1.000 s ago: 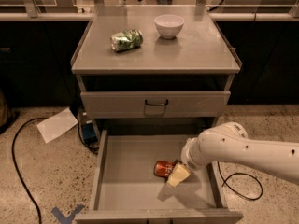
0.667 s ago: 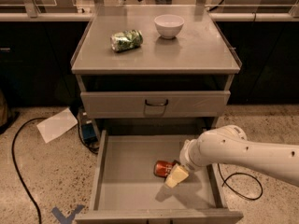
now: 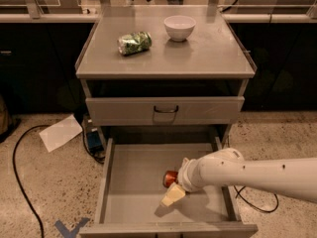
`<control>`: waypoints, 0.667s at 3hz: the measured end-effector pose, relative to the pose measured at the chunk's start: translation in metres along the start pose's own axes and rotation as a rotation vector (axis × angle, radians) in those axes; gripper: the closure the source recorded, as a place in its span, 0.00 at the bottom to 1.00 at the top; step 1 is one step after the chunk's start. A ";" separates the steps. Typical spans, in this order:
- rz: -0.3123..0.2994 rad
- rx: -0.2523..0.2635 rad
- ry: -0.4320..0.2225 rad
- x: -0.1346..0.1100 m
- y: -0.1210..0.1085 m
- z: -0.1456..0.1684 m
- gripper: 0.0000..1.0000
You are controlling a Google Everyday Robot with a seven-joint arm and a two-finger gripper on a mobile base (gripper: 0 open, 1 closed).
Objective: Pick coke can from middle drawer and place on counter
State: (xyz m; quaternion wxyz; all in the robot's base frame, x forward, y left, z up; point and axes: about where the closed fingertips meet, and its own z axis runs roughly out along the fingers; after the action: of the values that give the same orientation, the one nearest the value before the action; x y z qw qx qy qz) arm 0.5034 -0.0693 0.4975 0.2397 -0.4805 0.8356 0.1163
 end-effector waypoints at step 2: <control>0.042 -0.014 0.042 0.025 -0.002 0.071 0.00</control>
Offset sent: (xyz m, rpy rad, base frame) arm 0.0196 0.0155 -0.1324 -0.0613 0.0921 -0.0616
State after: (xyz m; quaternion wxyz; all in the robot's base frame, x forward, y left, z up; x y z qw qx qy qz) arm 0.5150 -0.0595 0.4239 0.2162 -0.4667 0.8496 0.1172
